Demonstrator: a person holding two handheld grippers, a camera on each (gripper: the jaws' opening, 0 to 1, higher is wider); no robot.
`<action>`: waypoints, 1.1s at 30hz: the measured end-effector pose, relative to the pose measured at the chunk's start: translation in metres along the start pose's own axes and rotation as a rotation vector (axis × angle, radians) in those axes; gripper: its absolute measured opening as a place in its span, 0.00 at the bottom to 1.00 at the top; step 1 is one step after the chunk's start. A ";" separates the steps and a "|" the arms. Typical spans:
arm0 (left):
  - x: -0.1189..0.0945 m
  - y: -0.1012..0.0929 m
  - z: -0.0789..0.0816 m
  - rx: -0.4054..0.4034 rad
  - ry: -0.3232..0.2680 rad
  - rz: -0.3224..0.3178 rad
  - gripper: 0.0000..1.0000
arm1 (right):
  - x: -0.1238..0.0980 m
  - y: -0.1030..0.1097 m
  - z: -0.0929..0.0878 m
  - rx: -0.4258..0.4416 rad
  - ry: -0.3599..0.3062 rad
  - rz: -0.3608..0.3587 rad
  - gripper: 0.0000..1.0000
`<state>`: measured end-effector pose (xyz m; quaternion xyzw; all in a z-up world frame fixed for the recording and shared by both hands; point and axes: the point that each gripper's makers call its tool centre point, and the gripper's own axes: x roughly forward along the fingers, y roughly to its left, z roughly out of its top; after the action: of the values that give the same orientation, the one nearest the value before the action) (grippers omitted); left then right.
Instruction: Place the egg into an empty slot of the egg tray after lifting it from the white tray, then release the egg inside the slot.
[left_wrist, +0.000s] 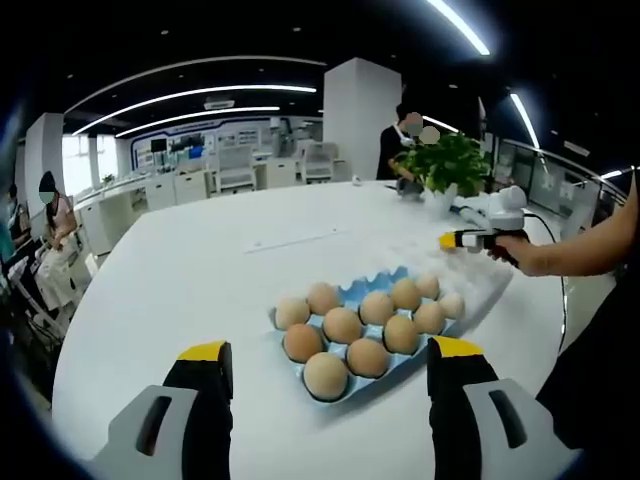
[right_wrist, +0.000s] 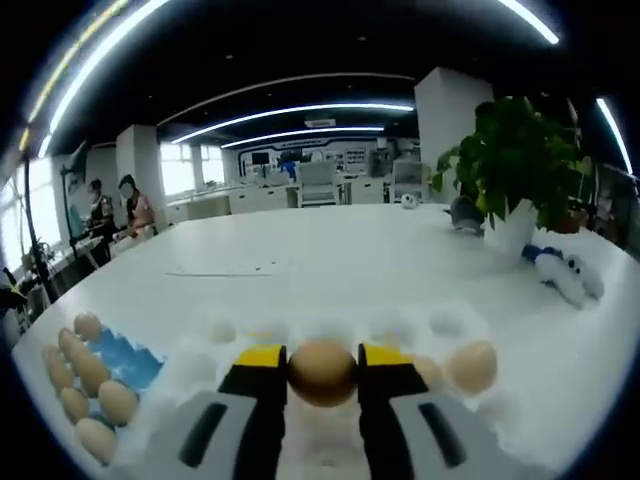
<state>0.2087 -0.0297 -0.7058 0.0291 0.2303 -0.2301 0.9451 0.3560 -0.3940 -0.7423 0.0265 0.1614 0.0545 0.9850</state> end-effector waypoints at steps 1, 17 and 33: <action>0.000 0.000 0.000 0.000 0.001 -0.001 0.81 | -0.001 0.003 0.004 -0.001 -0.005 0.005 0.27; 0.000 0.003 -0.001 0.003 -0.001 -0.011 0.81 | 0.002 0.114 0.026 -0.025 -0.041 0.259 0.27; 0.005 0.003 -0.001 0.004 0.003 -0.016 0.80 | 0.010 0.196 0.012 -0.067 0.024 0.455 0.27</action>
<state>0.2136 -0.0291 -0.7090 0.0296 0.2317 -0.2380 0.9427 0.3498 -0.1987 -0.7207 0.0289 0.1610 0.2809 0.9457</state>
